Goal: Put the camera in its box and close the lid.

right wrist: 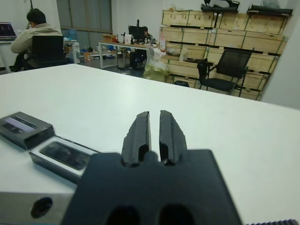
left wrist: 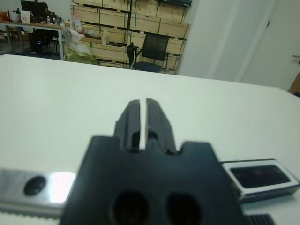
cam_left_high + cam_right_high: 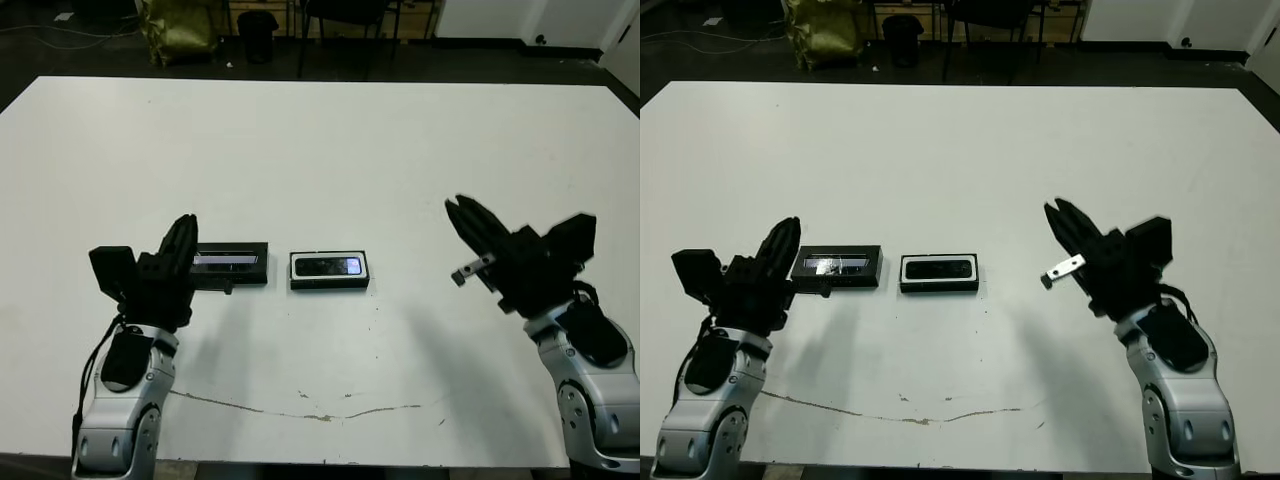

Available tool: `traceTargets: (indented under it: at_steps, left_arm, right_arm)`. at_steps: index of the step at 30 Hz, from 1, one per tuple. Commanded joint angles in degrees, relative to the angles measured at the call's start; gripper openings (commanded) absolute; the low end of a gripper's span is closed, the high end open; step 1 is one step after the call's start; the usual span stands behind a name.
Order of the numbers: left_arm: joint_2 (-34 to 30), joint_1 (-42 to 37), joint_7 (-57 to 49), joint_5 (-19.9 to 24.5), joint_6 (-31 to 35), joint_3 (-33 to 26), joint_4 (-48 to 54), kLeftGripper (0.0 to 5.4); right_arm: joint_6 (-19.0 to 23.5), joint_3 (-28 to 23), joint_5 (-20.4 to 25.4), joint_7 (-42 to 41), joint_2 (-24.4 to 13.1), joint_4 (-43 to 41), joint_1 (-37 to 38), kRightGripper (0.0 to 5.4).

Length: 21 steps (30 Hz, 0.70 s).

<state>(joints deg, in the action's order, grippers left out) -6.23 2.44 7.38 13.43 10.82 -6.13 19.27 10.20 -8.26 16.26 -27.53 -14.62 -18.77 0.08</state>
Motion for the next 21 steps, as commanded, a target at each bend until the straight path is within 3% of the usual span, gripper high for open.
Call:
traceTargets:
  at_steps: [1,7,13,21]
  left_arm:
    - [-6.4,-2.9,3.0,-1.1,2.3,-2.2,-0.1,0.00]
    - [-20.8,-12.4,15.4,-1.2,1.4,-4.5,-9.1,0.00]
    - [-34.4,-26.4,36.1,-0.2,5.2,-0.1,-24.1,0.00]
    - [-34.3,-38.4,50.1,-1.8,-2.3,5.6,-43.4,0.00]
  right_arm:
    - [-2.8,-1.1,1.3,-1.3,-0.7,3.1,1.4,0.02]
    - [-4.6,-1.3,1.8,-1.7,-1.4,4.5,2.2,0.02]
    - [-4.1,-0.6,1.8,-0.8,-1.5,3.8,2.5,0.02]
    - [-3.3,-0.6,2.1,0.0,-1.9,3.1,2.6,0.02]
